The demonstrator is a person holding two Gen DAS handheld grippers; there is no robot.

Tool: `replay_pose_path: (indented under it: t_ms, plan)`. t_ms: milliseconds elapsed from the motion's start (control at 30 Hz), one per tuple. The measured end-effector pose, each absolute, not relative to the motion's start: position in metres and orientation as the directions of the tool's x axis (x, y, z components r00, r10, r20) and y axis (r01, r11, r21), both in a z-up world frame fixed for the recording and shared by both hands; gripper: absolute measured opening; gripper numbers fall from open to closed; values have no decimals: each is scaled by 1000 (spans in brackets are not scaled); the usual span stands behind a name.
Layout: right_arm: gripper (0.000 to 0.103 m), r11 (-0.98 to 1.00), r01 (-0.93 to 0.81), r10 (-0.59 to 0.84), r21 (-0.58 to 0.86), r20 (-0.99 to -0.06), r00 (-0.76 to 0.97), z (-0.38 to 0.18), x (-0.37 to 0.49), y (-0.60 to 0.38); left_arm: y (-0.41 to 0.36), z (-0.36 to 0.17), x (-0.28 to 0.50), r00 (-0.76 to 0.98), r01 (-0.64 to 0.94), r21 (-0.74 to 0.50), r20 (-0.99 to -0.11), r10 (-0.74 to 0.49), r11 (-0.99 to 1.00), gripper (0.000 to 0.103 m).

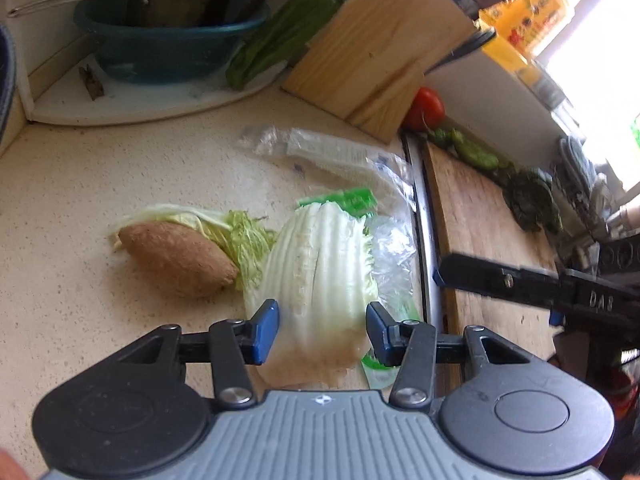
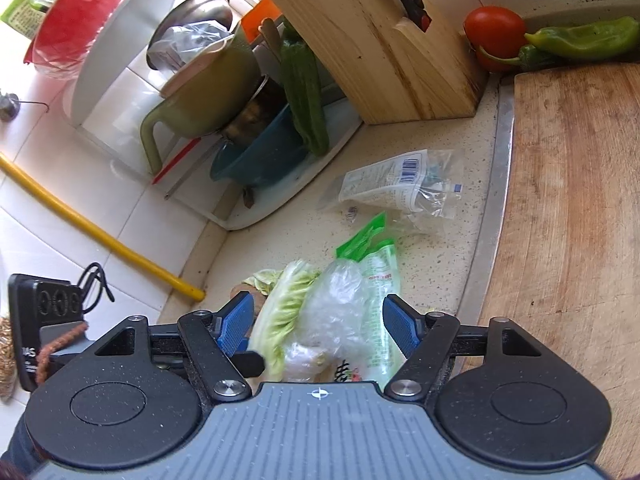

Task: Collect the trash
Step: 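Grasp the clear plastic bag with the right gripper while the left holds the cabbage head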

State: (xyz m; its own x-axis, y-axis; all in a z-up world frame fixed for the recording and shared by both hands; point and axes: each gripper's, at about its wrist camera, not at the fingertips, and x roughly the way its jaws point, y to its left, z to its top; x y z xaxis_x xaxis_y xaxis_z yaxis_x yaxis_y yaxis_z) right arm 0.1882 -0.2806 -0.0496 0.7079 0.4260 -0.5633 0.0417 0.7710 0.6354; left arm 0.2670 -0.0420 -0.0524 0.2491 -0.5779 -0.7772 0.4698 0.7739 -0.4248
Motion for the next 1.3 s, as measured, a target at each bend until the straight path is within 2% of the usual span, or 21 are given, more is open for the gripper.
replay_pose_path:
  t_ms: [33,133,167,200,267,300,333,400,433,467,533,633,767,800,833,967,1300]
  plan:
    - [78,771,44,424,635,-564,709,-49,188,-280,-39,-53,270,246,459,-454,-761,-600,764,44]
    - [76,772,47,418,634,-563,713,-47,185,-281,-27,-62,281,202,390,-586,-698,-687,710,3]
    - [75,772,48,416,633,-562,716,-47,184,-282,-22,-65,285,182,364,-630,-675,-715,686,3]
    - [75,772,49,413,634,-559,719,-46,183,-282,-21,-66,286,182,351,-621,-689,-702,701,3]
    - [71,773,49,409,633,-556,724,-45,181,-282,-27,-64,283,238,380,-496,-763,-601,781,3]
    - [71,776,53,403,629,-558,725,-44,180,-282,-32,-62,281,257,410,-455,-774,-578,791,4]
    - [71,778,60,395,625,-562,727,-43,180,-282,-35,-62,282,238,426,-468,-767,-595,774,9]
    - [71,776,77,376,626,-558,740,-43,178,-283,-40,-61,284,184,411,-556,-725,-664,722,35]
    - [71,775,84,369,627,-555,745,-42,176,-283,-40,-62,284,182,403,-577,-710,-680,710,55]
    - [71,774,94,358,626,-555,751,-43,175,-284,-41,-61,284,196,400,-578,-704,-683,711,64]
    - [72,771,111,344,627,-558,755,-44,173,-285,-44,-60,285,218,376,-588,-695,-685,716,68]
    - [73,768,126,333,628,-559,760,-45,170,-287,-52,-65,288,210,325,-595,-712,-670,735,84]
    - [74,759,122,338,640,-547,766,-47,170,-291,-76,-74,280,231,343,-488,-784,-576,803,83]
    - [74,756,119,342,643,-544,766,-48,170,-291,-77,-76,277,232,337,-490,-784,-576,804,80]
    - [74,753,115,348,647,-541,765,-48,170,-292,-75,-75,275,232,331,-504,-776,-586,798,71]
    - [74,751,104,360,652,-536,763,-50,169,-298,-65,-59,267,285,339,-480,-768,-574,809,66]
    - [69,740,77,399,668,-529,749,-51,179,-299,-11,-43,267,311,218,-708,-602,-736,671,65]
